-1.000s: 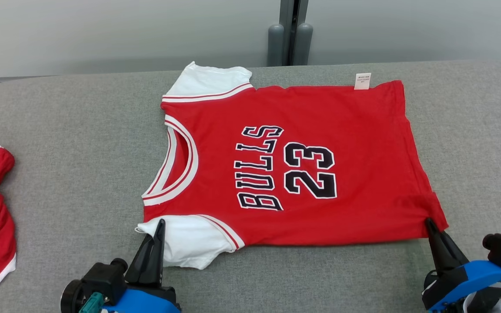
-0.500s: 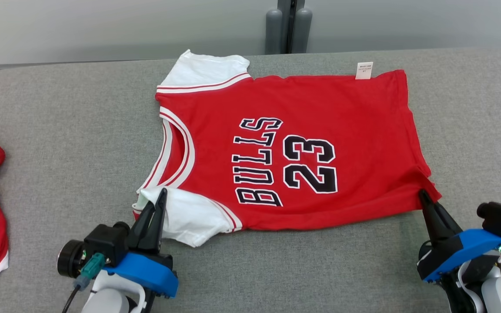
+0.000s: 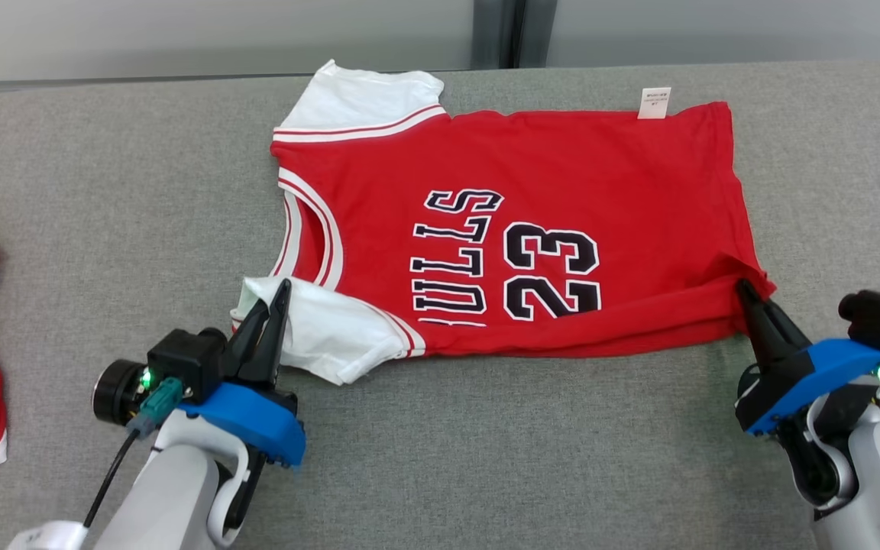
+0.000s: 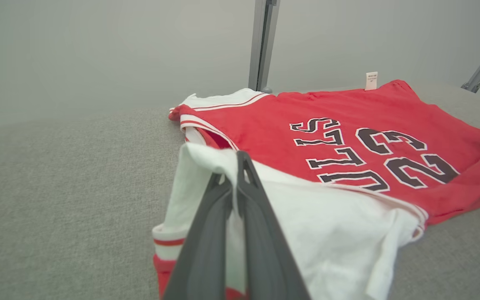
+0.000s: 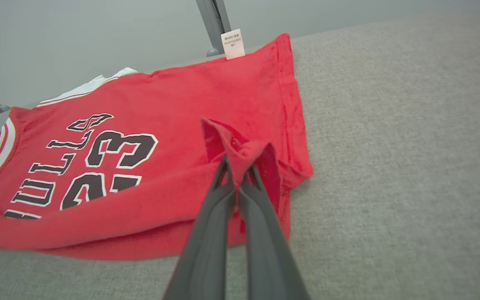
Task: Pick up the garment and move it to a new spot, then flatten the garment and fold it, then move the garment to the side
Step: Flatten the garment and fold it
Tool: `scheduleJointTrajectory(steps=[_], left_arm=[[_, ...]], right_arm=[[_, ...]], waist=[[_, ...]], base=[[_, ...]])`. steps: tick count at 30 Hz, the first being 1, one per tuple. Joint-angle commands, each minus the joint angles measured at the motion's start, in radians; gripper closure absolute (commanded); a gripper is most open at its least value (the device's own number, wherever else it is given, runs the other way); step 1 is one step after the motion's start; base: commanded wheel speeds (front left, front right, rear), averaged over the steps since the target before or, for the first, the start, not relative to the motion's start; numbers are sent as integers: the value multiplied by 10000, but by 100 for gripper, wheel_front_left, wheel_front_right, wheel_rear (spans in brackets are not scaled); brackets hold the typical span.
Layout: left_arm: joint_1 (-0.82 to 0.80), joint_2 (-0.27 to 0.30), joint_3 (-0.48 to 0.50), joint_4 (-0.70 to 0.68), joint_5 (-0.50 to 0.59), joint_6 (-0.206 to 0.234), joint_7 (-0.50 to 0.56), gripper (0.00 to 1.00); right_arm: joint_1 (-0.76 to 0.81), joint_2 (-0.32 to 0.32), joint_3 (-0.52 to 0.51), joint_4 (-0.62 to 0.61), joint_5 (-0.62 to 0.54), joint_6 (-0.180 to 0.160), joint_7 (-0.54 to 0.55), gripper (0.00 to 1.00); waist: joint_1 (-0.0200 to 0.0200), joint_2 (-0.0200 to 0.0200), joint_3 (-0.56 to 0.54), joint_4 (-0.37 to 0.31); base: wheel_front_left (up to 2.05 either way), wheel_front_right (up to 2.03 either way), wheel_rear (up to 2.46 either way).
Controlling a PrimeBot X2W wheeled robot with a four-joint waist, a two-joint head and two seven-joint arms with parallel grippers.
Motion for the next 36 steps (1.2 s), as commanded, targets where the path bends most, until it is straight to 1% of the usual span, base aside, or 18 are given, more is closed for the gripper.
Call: scheduleJointTrajectory(steps=[1, 10, 11, 12, 13, 14, 15, 20, 26, 32, 36], left_arm=[[-420, 70, -73, 179, -9, -61, 70, 100], [-1298, 37, -295, 968, -149, -223, 204, 100], [-1408, 27, -307, 1058, -162, -233, 184, 100], [-1490, 2, -292, 1137, -203, -242, 142, 100], [-1558, -10, -279, 1238, -242, -253, 91, 96], [-1622, -26, -241, 1311, -263, -235, 22, 60], [-1680, -40, -209, 1375, -244, -200, -58, 0], [-1730, -198, -105, 1572, -277, -118, -400, 0], [-897, -308, 145, 1454, -359, 78, -590, 0], [240, -187, 475, 1128, -385, 224, -619, 0], [639, -175, 569, 1110, -331, 267, -621, 0]], right_arm=[[-399, -105, 70, 202, 73, 1, 53, 100], [-1322, -256, 393, 1040, 53, 1, -31, 100], [-1425, -267, 410, 1144, 69, 1, -76, 91], [-1513, -292, 424, 1244, 50, 1, -165, 47], [-1595, -298, 450, 1334, 32, 1, -251, 0], [-1651, -306, 469, 1429, 44, 1, -333, 0], [-1704, -316, 486, 1511, 53, 1, -458, 0], [-1668, -440, 545, 1808, 109, 1, -1075, 0], [-929, -808, 652, 1831, 0, 1, -1599, 0], [-314, -1051, 622, 1734, -53, 1, -1366, 0], [-276, -973, 616, 1761, -104, 1, -1171, 0]], waist=[[-1, 0, 82, 20], [-1, 0, 376, -15], [-1, 0, 402, -20], [-1, 0, 424, -28], [-1, 0, 447, -40], [-1, 0, 462, -44], [-1, 0, 471, -45], [-1, 0, 413, 6], [-1, 0, 25, 91], [-1, 0, -191, 114], [-1, 0, -174, 152]], base=[[0, 0, 0], [0, 0, 0], [0, 0, 0], [0, 0, 0], [0, 0, 0], [0, 0, 0], [0, 0, 0], [0, 0, 0], [0, 0, 0], [0, 0, 0], [0, 0, 0]])
